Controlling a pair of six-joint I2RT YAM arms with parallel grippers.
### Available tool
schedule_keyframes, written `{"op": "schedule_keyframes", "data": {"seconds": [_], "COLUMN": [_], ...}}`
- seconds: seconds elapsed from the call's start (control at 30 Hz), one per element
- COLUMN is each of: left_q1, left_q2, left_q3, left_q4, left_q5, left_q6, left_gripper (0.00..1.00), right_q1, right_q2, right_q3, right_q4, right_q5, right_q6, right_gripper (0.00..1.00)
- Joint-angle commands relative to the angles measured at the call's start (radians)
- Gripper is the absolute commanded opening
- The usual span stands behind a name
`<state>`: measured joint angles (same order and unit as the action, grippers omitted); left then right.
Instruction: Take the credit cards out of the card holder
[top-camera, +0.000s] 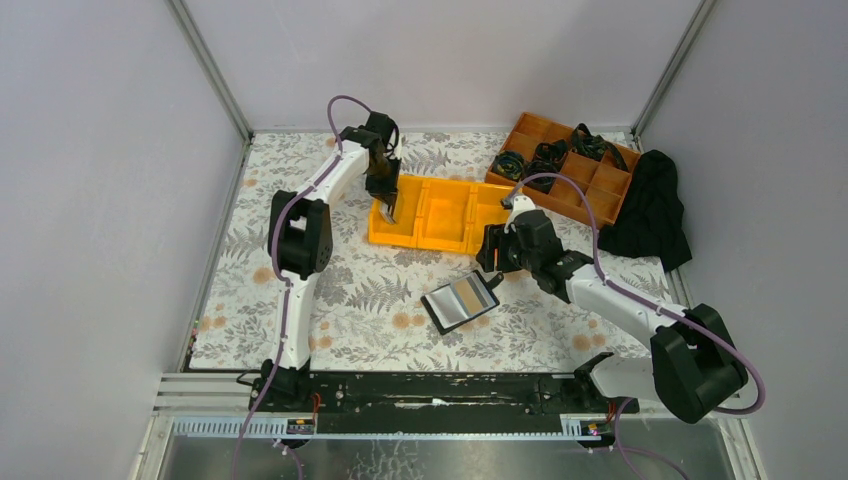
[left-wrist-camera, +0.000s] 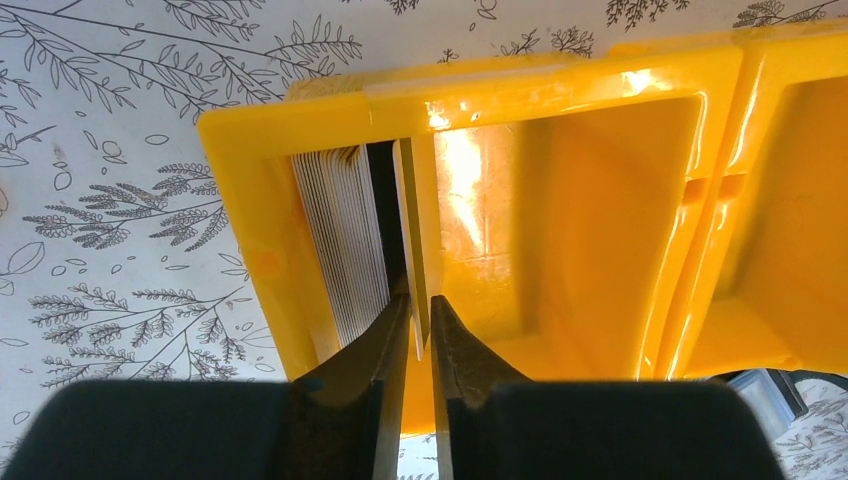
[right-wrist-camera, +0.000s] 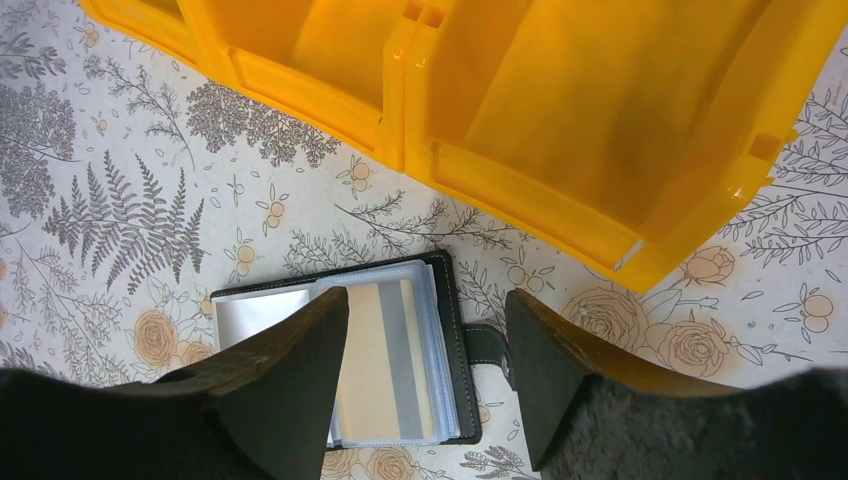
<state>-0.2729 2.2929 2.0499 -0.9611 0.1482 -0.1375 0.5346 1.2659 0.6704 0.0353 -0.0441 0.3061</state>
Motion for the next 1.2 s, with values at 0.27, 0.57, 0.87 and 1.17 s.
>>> {"op": "schedule_keyframes", "data": {"seconds": [0.27,0.57,0.87,1.17], "left_q1": [0.009,0.006,-0.095,-0.455], "left_q2": [-0.067,-0.198,-0.503,-0.935], "left_q3": [-0.009,-0.033,-0.342,-1.088], "left_q4": [0.008,0.024,0.267,0.987], "left_q5": [-0.069,-0.147,-0.248,-0.024], "left_q6": [-0.024,-0.065,-0.144,-0.271], "left_gripper": [0.20,0.23,0.54,0.04], "right_q1": [0.001,0.001,0.001,0.002], "right_q2": [0.004,0.003,-0.013,-0.083], "right_q3": [0.046,0.046,0.048,0.021], "right_q4": [0.027,0.028,0.008,-0.028], "right_q5": [-0.010,-0.022,-0.044,-0.060], "right_q6": [-0.016,-0.016,-0.014,0.004], "right_gripper": [0.67,0.67,0.70,0.70]}}
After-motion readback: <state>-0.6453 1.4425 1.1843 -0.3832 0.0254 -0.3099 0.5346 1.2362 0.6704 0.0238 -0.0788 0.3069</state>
